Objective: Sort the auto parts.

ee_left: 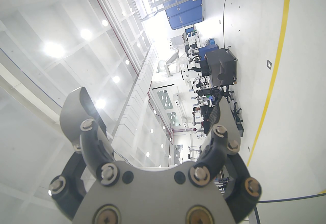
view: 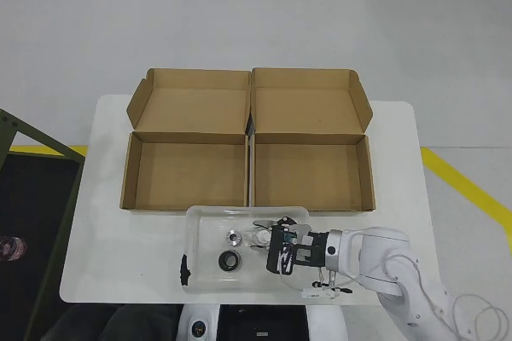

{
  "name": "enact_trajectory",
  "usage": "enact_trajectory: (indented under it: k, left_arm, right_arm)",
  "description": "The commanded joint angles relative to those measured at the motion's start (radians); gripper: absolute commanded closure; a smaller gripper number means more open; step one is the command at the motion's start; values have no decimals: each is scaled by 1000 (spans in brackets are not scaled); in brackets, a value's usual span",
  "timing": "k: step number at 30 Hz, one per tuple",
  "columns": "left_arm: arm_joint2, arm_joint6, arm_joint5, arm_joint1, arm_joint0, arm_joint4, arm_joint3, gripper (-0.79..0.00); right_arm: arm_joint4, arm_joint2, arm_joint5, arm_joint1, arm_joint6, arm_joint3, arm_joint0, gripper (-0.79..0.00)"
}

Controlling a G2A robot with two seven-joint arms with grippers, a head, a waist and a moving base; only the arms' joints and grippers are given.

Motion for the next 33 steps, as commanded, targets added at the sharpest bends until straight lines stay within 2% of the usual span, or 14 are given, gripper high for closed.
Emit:
enact_trajectory:
  k: [1, 19, 26, 33]
  left_arm:
    - [0, 0, 0, 0, 0, 0, 0, -785]
    - [0, 0, 0, 0, 0, 0, 0, -785]
    - [0, 0, 0, 0, 0, 0, 0, -785]
    - [0, 0, 0, 0, 0, 0, 0, -785]
  right_arm:
    - [6, 10, 1, 2, -17, -11, -2, 0]
    - [82, 195, 19, 23, -156, -98, 0, 0]
    - [166, 208, 36, 22, -184, -16, 51, 0]
    - [191, 161, 110, 14, -112, 107, 145, 0]
